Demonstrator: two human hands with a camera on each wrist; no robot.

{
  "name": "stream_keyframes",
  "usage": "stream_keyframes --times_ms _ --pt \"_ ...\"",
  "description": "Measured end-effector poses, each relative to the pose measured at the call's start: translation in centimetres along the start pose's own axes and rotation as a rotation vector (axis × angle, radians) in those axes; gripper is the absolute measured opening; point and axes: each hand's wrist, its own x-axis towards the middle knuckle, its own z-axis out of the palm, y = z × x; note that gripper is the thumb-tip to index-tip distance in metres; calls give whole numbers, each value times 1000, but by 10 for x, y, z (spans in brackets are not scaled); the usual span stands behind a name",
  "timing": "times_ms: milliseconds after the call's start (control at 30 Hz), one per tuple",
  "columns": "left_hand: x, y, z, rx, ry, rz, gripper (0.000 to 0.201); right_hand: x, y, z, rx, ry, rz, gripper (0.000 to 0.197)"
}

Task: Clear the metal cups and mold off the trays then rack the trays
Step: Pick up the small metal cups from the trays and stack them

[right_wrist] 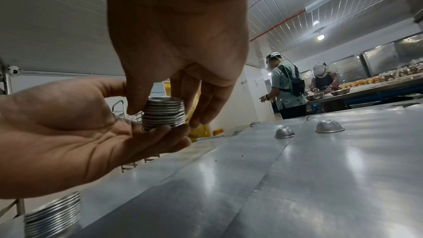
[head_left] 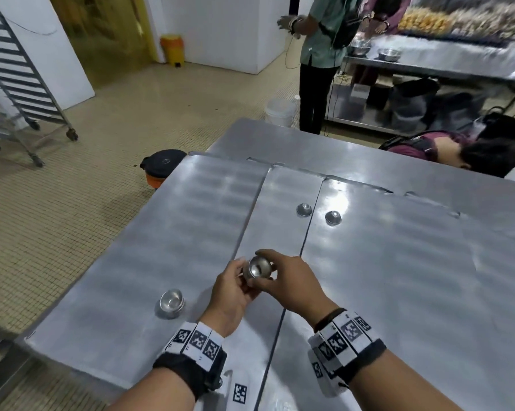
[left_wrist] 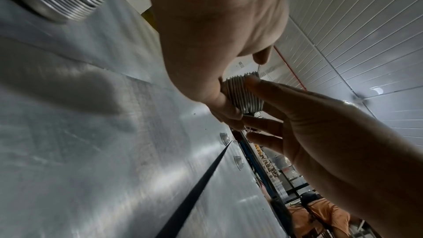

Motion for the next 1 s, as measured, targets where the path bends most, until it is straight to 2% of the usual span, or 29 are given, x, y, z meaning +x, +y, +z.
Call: stream_keyframes --times_ms 100,233,333,467,633,767,867,933,1000 --pt "-1 -2 1 17 -6 14 30 -3 3 -1 -8 8 -11 62" --pt "6 -4 -1 27 7 11 32 -5 9 -7 39 -71 39 84" --pt "15 -4 1 32 33 -11 31 5 29 -16 63 -31 153 69" --pt "31 -6 8 67 40 -56 24 42 80 -35 -88 53 319 45" --pt "49 -10 19 76 25 -91 21 98 145 -66 -176 74 506 46" --pt "59 -10 25 87 -12 -122 24 137 171 -75 -215 106 542 47" --pt "63 -10 26 100 -30 -132 23 157 187 -74 -276 21 521 53" --pt "65 -10 25 102 -35 -137 23 162 194 -70 -319 -29 524 46" --pt "67 -11 23 107 -35 -140 24 160 198 -66 -335 11 528 35"
